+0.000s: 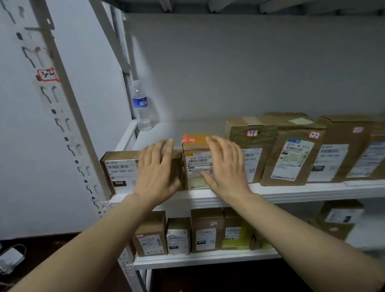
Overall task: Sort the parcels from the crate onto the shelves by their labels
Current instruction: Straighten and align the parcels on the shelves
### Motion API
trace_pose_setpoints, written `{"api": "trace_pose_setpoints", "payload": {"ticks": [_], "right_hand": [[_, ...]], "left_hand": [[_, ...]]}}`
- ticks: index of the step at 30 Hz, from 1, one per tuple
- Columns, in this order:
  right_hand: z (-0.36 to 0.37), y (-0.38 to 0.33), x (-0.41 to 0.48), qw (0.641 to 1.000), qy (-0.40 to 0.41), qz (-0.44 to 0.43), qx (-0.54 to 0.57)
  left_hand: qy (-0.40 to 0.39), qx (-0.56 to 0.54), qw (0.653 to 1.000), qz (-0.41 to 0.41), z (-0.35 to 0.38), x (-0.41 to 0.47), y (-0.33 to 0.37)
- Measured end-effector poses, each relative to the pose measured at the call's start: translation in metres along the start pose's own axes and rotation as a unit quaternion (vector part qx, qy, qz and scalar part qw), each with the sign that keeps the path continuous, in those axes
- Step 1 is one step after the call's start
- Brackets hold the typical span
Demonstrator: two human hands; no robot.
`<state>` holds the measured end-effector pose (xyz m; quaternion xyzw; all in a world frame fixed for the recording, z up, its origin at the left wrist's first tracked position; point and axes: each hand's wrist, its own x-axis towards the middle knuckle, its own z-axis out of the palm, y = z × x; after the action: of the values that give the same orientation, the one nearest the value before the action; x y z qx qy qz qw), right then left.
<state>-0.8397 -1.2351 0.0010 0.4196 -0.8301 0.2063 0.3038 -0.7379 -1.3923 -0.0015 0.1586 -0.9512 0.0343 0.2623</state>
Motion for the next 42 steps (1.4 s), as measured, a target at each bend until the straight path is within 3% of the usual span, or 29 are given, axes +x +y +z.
{"api": "trace_pose_setpoints", "payload": {"ticks": [3, 6, 9, 11, 16, 19, 24, 29, 42], "right_hand": [[-0.009, 0.032, -0.026, 0.997, 0.02, 0.06, 0.04], [-0.02, 0.068, -0.052, 0.989, -0.019, 0.122, 0.078], [-0.031, 0.108, -0.076, 0.975, -0.104, 0.167, 0.103], [-0.035, 0.139, -0.088, 0.964, -0.141, 0.191, 0.118], [-0.036, 0.193, -0.098, 0.95, -0.213, 0.179, 0.138], [-0.033, 0.2, -0.098, 0.949, -0.24, 0.141, 0.149], [-0.026, 0.199, -0.099, 0.95, -0.257, 0.104, 0.142], [-0.02, 0.2, -0.1, 0.951, -0.264, 0.098, 0.13], [-0.011, 0.199, -0.099, 0.95, -0.289, 0.08, 0.085]], "left_hand": [[0.035, -0.06, 0.997, 0.021, 0.003, 0.0, 0.044], [-0.005, -0.157, 0.987, 0.03, 0.013, -0.001, 0.093], [-0.064, -0.278, 0.956, -0.066, 0.032, -0.005, 0.141], [-0.055, -0.308, 0.939, -0.146, 0.044, -0.004, 0.168], [0.113, -0.234, 0.949, -0.181, 0.028, 0.028, 0.204], [0.186, -0.166, 0.961, -0.12, -0.002, 0.062, 0.208], [0.1, -0.025, 0.994, -0.028, -0.022, 0.112, 0.204], [-0.028, 0.074, 0.997, 0.004, -0.017, 0.128, 0.197], [-0.079, 0.023, 0.996, 0.02, -0.018, 0.137, 0.186]]}}
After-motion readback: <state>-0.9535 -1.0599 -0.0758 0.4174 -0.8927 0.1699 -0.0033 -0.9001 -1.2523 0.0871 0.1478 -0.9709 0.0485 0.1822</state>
